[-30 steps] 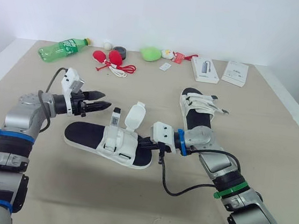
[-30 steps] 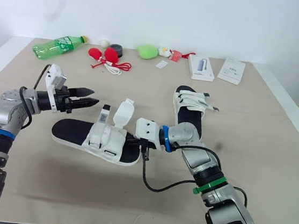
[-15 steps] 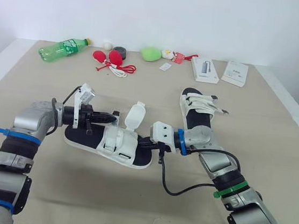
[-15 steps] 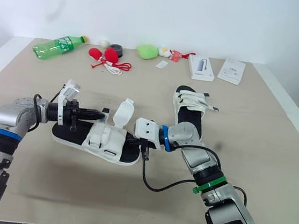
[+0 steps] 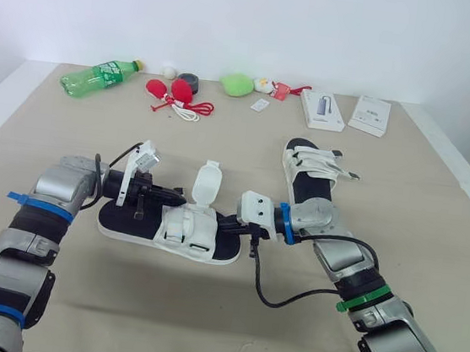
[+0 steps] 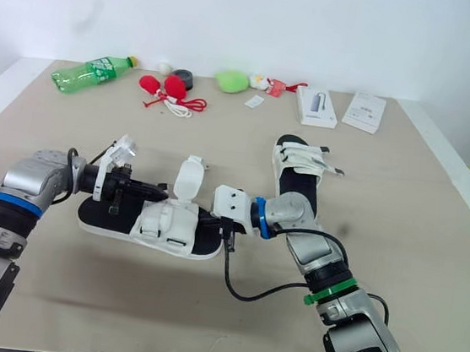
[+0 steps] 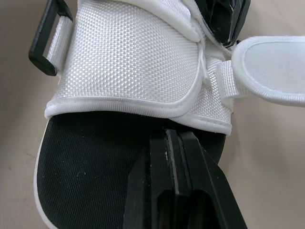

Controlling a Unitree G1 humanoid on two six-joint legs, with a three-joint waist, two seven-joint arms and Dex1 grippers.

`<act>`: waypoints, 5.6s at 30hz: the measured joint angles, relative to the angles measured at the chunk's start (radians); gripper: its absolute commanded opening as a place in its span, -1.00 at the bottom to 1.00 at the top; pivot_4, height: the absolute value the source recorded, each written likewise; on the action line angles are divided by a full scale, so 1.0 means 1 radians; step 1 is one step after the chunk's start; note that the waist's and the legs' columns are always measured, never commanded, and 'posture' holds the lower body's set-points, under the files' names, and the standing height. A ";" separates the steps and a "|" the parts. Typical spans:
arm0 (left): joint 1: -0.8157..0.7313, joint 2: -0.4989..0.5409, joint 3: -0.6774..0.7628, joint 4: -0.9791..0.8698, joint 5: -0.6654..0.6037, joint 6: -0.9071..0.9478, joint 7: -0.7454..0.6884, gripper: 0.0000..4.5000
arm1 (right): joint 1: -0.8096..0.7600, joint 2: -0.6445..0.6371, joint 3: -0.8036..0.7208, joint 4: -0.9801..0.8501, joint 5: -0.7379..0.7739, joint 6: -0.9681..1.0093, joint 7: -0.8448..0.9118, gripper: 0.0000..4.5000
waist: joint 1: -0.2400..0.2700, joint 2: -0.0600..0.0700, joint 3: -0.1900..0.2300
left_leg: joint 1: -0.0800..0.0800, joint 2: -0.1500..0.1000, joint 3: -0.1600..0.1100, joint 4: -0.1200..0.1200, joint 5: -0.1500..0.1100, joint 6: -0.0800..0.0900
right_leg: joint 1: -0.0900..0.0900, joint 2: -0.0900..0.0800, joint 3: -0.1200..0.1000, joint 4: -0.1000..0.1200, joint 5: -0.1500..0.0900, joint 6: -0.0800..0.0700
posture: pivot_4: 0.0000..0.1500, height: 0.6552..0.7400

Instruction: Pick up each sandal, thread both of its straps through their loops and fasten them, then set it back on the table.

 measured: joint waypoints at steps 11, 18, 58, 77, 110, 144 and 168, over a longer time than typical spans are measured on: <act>-0.131 -0.032 0.111 0.157 -0.008 0.078 0.126 -0.14 | 0.000 0.000 0.000 -0.003 -0.001 -0.004 -0.003 -1.00 | -0.001 0.000 0.000 | -0.003 0.000 -0.004 0.000 0.000 0.000 | -0.002 0.003 0.000 0.000 0.001 0.000 | 1.00 1.00; -0.145 -0.027 0.142 0.160 -0.048 0.194 0.091 0.96 | 0.000 -0.001 0.001 -0.003 -0.001 -0.004 -0.004 -1.00 | -0.001 0.000 0.000 | -0.003 0.000 -0.004 0.001 0.000 0.000 | -0.001 0.003 0.000 0.000 0.001 0.000 | 1.00 1.00; -0.541 -0.351 0.247 0.806 0.065 0.053 0.250 -0.86 | 0.040 -0.013 -0.006 -0.066 -0.007 0.015 -0.066 -1.00 | -0.002 0.000 0.000 | -0.007 -0.002 -0.014 0.001 0.002 -0.002 | -0.002 0.007 -0.001 0.000 0.005 0.005 | 1.00 1.00; -0.048 -0.234 0.118 0.039 0.276 -1.058 0.165 -0.93 | 0.043 -0.020 0.001 -0.075 -0.010 0.016 -0.062 -1.00 | 0.003 0.002 0.000 | -0.006 -0.002 -0.012 -0.001 0.004 -0.005 | -0.001 0.005 0.001 -0.001 0.005 0.001 | 1.00 1.00; -0.035 -0.004 0.126 0.135 1.046 -2.179 0.850 -0.93 | 0.008 -0.015 0.008 -0.002 -0.017 -0.046 -0.034 -1.00 | 0.011 0.003 -0.001 | -0.005 -0.002 -0.004 -0.001 0.007 0.000 | -0.001 0.003 0.003 -0.002 0.007 0.002 | 1.00 1.00; 0.387 0.448 -0.120 -0.393 0.180 -1.300 0.821 0.90 | -0.011 -0.018 0.008 0.040 -0.023 -0.071 -0.007 -1.00 | 0.014 0.007 -0.003 | 0.000 0.006 0.014 -0.002 0.007 0.000 | -0.002 -0.004 0.002 0.001 0.005 0.000 | 1.00 1.00; 0.722 0.439 -0.006 -0.985 -0.674 -0.013 0.571 0.90 | -0.026 -0.006 0.008 0.068 -0.029 -0.083 0.026 -1.00 | 0.012 0.007 -0.006 | 0.004 0.008 0.016 -0.001 0.002 -0.008 | -0.002 -0.004 0.000 -0.005 0.000 -0.004 | 1.00 1.00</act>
